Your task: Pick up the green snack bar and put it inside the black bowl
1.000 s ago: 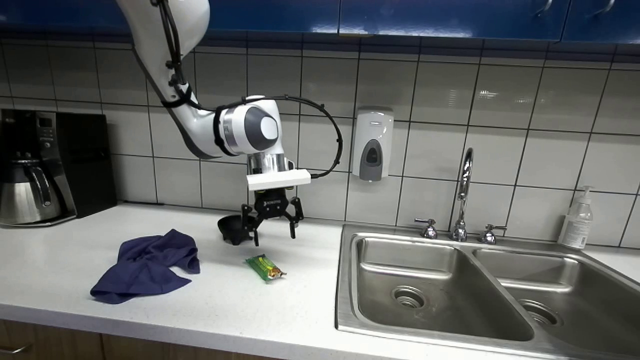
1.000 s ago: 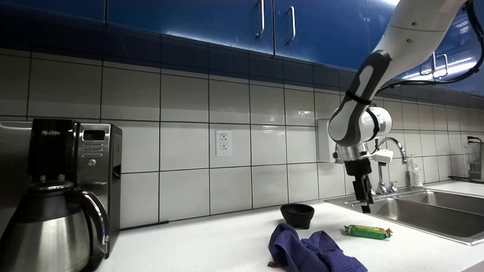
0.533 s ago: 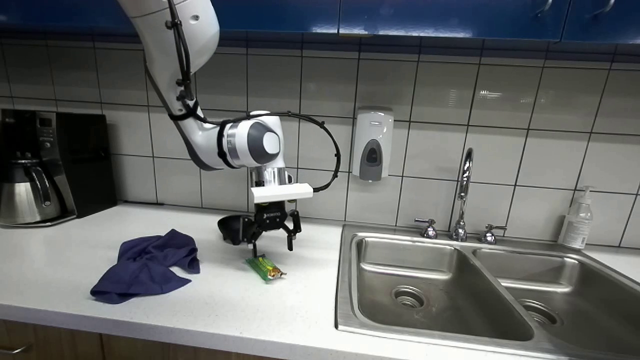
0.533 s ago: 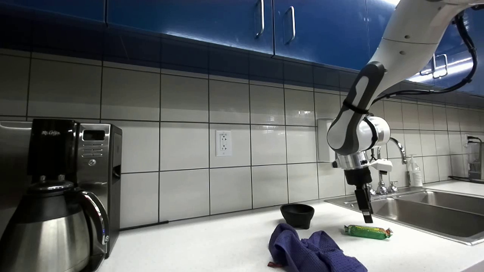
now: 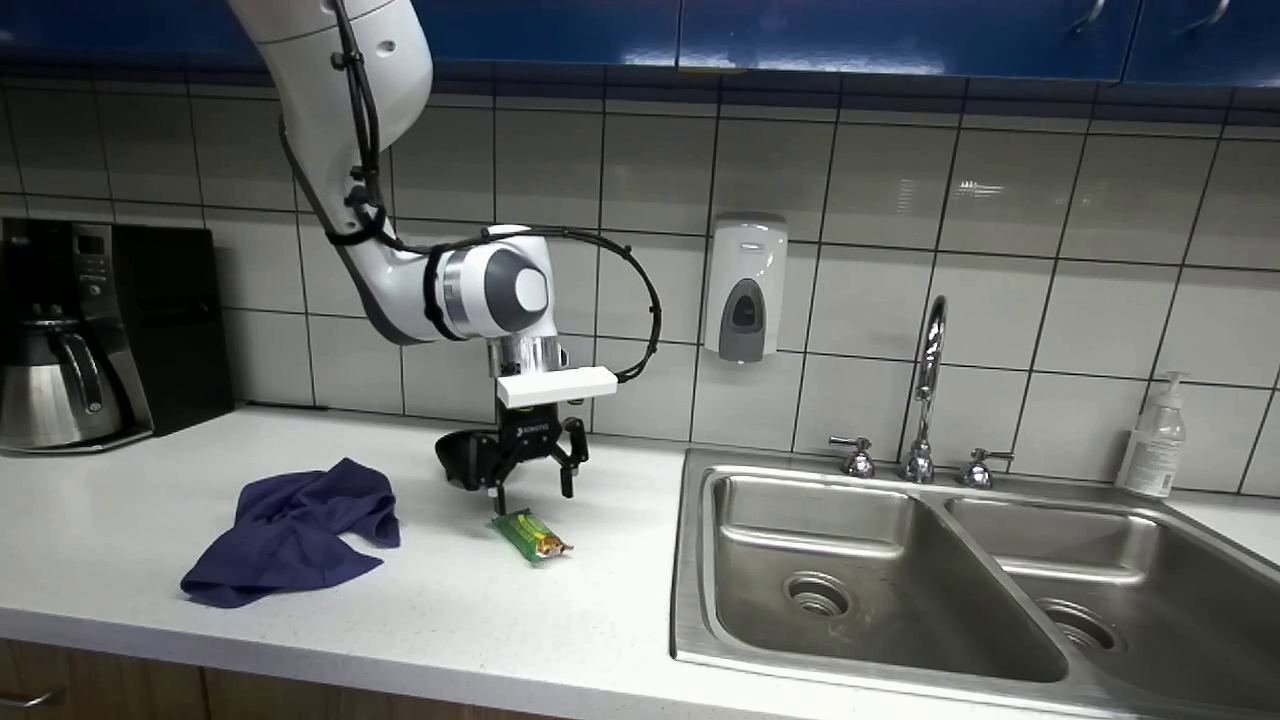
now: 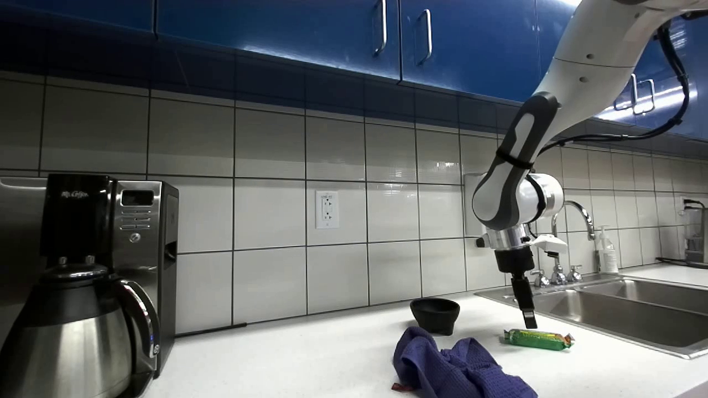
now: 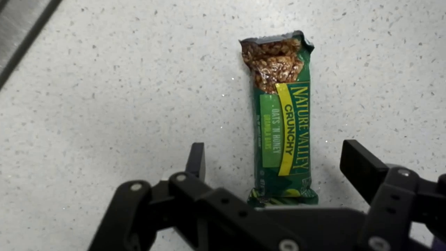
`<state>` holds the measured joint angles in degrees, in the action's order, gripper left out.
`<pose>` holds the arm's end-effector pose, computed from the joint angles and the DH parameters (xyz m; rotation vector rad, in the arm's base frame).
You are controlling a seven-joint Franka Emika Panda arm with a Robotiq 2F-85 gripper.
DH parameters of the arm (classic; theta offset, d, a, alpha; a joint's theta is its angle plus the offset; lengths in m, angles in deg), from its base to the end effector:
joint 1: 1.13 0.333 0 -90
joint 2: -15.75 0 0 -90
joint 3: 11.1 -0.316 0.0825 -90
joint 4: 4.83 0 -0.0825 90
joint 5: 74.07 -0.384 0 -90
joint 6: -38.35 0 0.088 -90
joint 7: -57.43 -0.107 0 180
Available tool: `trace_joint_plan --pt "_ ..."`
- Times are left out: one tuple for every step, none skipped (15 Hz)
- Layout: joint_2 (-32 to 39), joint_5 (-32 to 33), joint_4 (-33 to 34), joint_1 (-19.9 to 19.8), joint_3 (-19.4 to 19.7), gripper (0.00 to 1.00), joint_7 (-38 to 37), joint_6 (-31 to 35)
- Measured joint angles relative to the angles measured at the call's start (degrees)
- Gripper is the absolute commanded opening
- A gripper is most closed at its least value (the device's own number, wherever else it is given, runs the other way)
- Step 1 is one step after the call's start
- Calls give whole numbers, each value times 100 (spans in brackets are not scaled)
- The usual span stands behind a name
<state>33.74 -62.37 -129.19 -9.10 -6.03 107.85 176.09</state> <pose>0.5406 -0.1267 0.2415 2.7930 1.2016 -0.2318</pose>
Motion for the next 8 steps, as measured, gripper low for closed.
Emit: trace_joint_plan --pt "19 0 -2 0 -12 100 44 1" --pt "37 -1 -6 0 -16 100 70 4" --pt "55 -1 -10 0 -16 100 92 6" --pt "77 -1 -13 -1 -16 100 112 7" --pt "99 -3 -17 -4 -16 100 136 7" --pt "123 -5 -19 -8 -16 100 154 8" --pt "149 -7 -20 -13 -16 100 162 8" --pt "178 -8 -22 -19 -16 100 163 8"
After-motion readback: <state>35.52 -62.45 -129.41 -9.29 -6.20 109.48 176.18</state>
